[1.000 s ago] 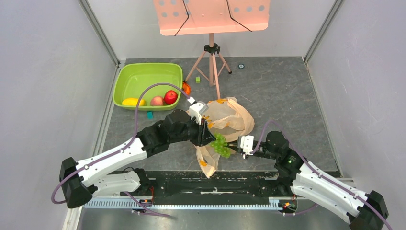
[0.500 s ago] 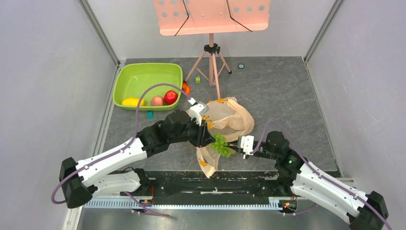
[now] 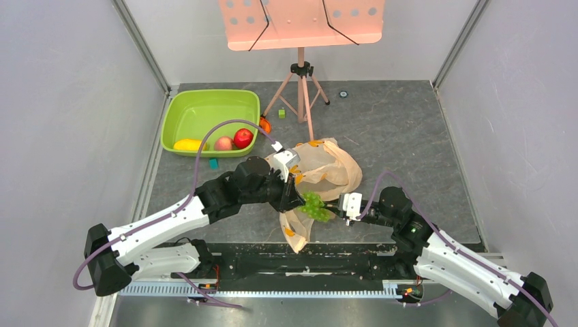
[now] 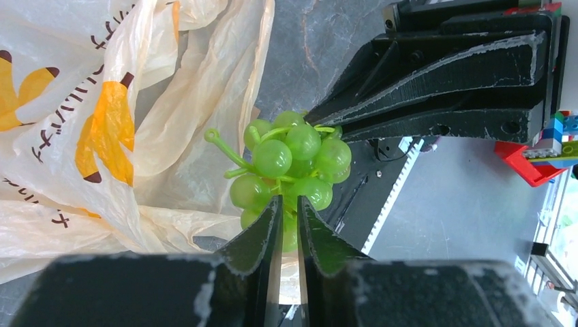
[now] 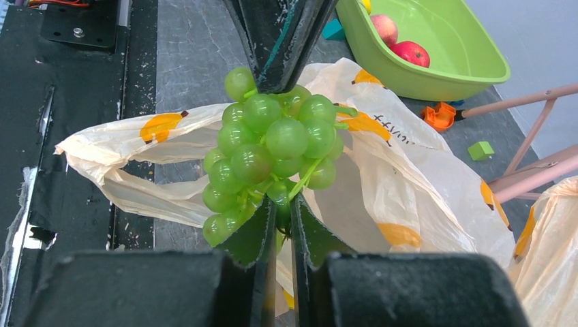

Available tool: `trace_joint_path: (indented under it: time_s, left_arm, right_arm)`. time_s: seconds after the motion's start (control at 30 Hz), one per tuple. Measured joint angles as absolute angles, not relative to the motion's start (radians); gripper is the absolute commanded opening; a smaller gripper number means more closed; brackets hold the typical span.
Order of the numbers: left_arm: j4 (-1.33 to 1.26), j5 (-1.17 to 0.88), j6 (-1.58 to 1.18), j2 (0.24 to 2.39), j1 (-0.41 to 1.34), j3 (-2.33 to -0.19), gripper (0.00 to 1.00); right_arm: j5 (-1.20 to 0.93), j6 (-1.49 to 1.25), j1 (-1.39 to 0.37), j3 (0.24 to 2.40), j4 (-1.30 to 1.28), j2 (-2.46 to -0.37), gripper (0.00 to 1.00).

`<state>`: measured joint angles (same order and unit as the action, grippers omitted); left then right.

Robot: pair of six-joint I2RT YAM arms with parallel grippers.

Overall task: Take the fake fruits out of the plastic bag
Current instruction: Place the fake fruit in the bin.

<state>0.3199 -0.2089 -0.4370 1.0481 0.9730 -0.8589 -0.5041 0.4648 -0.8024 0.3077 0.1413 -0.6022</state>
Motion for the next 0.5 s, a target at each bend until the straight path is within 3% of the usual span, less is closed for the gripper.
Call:
trace_joint_path:
  time_s: [0.2, 0.33, 0.5]
  left_arm:
    - [0.344, -0.232, -0.418, 1.048, 0.973, -0.859, 0.39]
    - [0.347, -0.245, -0.413, 1.049, 0.973, -0.859, 0.4]
    - [0.345, -0.247, -0.412, 1.067, 0.973, -0.859, 0.33]
  right_arm:
    - [-0.499, 0.465, -0.802, 0.3, 0.141, -0.595, 0.01]
    - [-0.499, 0.465, -0.802, 0.299, 0.141, -0.594, 0.01]
    - [-0.5, 0.465, -0.802, 0.299, 0.141, -0.59, 0.01]
